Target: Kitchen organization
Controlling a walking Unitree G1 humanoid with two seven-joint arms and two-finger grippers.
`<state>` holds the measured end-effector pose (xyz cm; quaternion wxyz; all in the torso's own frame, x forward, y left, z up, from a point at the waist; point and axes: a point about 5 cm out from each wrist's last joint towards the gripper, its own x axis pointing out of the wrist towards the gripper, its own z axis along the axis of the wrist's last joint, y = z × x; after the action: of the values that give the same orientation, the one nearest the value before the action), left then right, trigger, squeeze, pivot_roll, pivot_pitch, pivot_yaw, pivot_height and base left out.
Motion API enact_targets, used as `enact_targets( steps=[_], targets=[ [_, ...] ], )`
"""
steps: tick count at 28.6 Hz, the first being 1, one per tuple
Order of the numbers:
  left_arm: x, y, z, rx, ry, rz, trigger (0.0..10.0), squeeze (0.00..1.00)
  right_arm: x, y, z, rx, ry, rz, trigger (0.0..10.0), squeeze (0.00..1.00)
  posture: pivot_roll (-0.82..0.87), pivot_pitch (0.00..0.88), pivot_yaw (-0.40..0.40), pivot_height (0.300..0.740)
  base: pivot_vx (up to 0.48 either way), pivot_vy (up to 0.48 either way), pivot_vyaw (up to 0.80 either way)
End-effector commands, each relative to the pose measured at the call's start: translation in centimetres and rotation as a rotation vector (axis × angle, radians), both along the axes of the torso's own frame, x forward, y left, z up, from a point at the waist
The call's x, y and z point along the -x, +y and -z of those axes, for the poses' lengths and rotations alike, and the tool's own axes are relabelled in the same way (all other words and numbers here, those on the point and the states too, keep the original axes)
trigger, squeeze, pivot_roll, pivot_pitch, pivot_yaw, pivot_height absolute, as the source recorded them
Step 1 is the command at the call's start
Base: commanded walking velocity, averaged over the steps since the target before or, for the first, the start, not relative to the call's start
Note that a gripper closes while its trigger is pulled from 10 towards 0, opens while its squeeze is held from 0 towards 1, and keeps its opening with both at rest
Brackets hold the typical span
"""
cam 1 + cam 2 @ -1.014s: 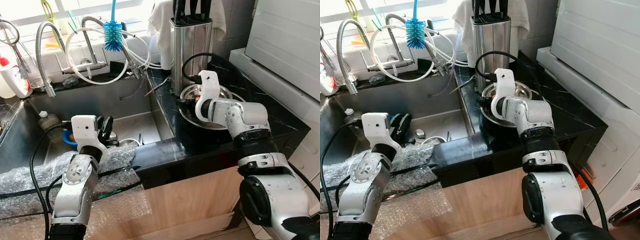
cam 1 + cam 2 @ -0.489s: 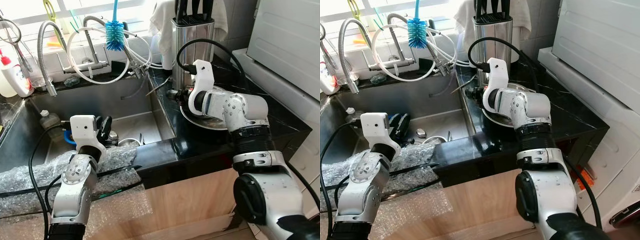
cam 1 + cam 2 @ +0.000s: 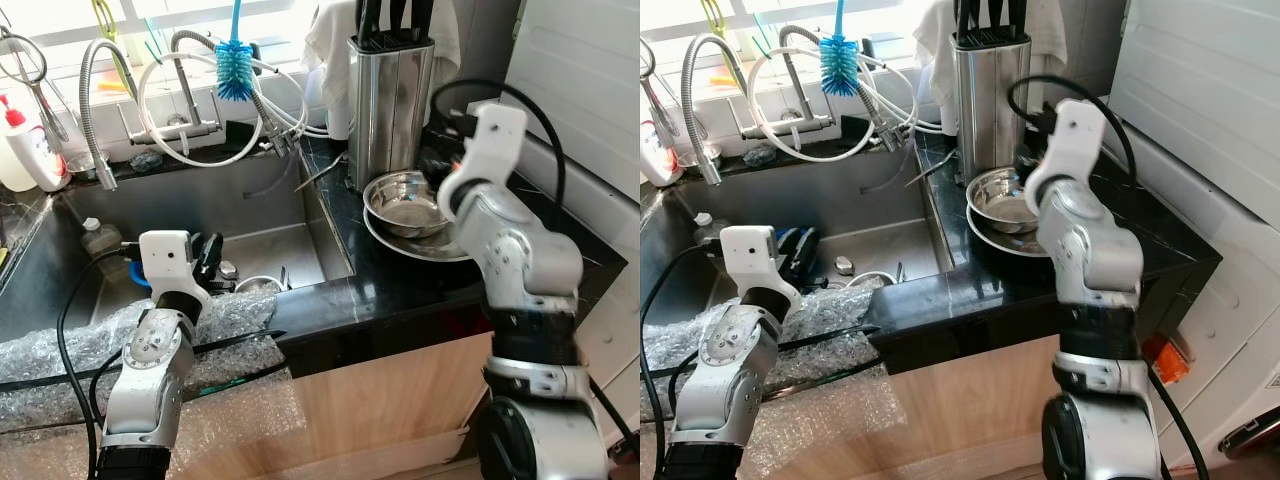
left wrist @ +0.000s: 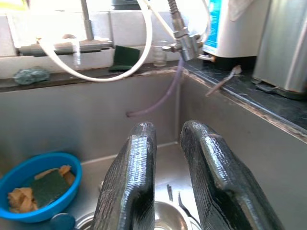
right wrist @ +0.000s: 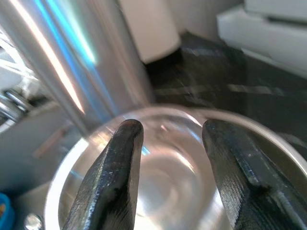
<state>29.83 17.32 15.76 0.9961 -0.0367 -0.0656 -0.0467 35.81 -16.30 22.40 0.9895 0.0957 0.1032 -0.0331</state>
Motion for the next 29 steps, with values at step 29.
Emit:
enact_targets(
  steps=[29],
  targets=[
    [-0.5, 0.0, -0.5, -0.017, -0.019, -0.005, 10.0, 0.00, -1.8, 0.2, 0.1, -0.150, 0.052, 0.049, 10.0, 0.00, -0.10, 0.000, 0.106, 0.740, 0.000, 0.000, 0.00]
  ],
)
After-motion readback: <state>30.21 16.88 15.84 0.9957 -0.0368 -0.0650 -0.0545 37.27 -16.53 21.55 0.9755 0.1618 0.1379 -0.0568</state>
